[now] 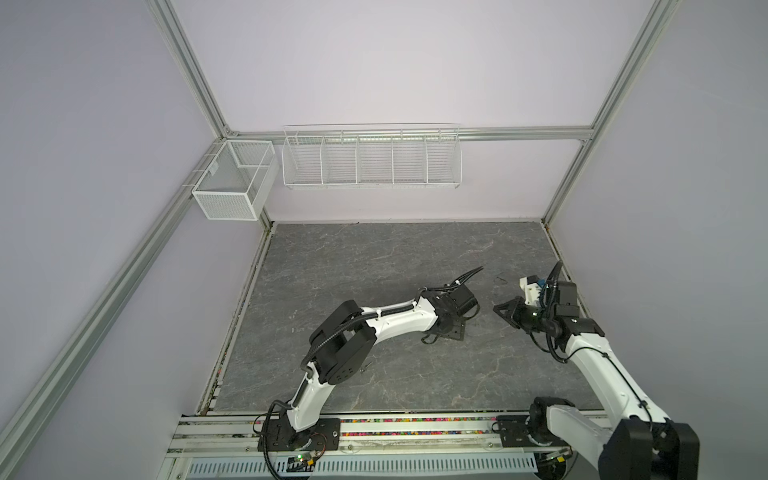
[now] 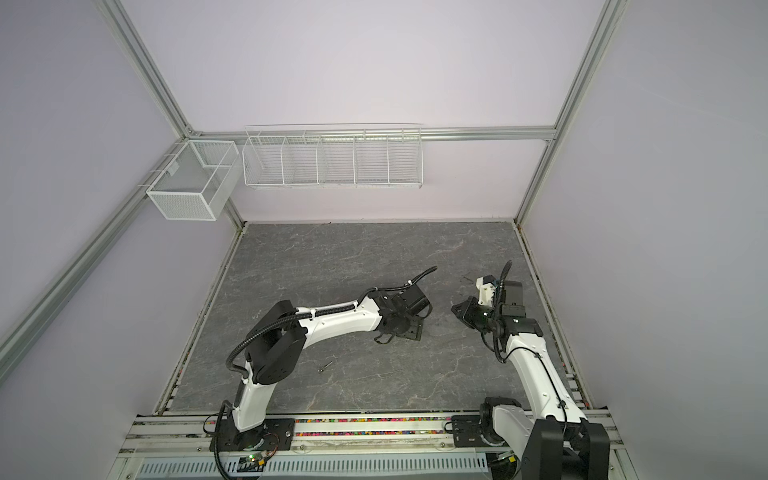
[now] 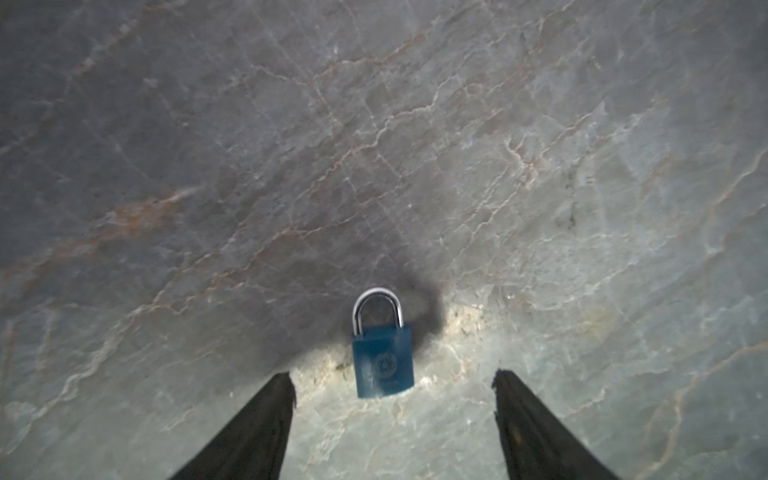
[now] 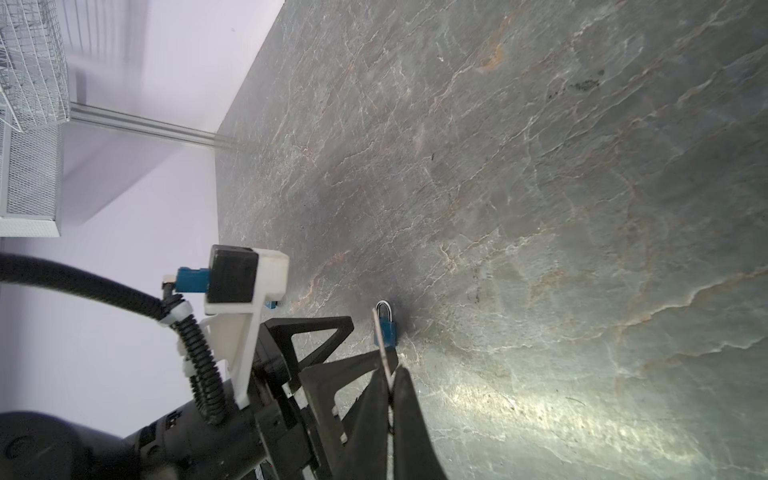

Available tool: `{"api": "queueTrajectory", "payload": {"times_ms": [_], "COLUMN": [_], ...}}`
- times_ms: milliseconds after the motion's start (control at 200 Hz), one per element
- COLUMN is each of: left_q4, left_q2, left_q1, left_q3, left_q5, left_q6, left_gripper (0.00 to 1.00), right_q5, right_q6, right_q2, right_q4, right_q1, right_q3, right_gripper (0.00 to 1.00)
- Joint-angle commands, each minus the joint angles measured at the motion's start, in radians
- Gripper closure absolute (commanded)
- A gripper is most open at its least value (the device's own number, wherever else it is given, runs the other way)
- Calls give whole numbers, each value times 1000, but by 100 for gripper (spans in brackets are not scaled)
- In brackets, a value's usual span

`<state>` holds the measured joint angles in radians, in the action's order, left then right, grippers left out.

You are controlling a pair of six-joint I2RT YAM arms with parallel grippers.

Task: Unlock with the key
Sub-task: 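Move the left gripper down over a blue padlock while the right gripper draws back, then close the left gripper on the blue padlock body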

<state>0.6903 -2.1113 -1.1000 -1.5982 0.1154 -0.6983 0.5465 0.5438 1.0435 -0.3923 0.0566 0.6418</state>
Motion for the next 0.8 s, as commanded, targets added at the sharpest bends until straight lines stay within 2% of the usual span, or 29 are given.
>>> {"api": "queueTrajectory", "payload": {"times_ms": [0, 140, 605, 795], "left_q4": [74, 102, 105, 105], "left_q2": [-43, -73, -45, -30], "left_q1": [0, 0, 9, 13], "left_q3": [-58, -88, -1, 27], "left_q5": [36, 69, 79, 75], "left_q6": [27, 19, 15, 33], "left_gripper": [26, 29, 35, 43], "right_q5": [15, 26, 54, 43], "right_q6": [-19, -7, -7, -7], "right_q2": [-12, -8, 31, 16], "right_q4": [-5, 6, 28, 31], "right_q1": [6, 6, 6, 7], "right_q3": [-14, -20, -28, -37], "right_gripper": [94, 94, 94, 94]}}
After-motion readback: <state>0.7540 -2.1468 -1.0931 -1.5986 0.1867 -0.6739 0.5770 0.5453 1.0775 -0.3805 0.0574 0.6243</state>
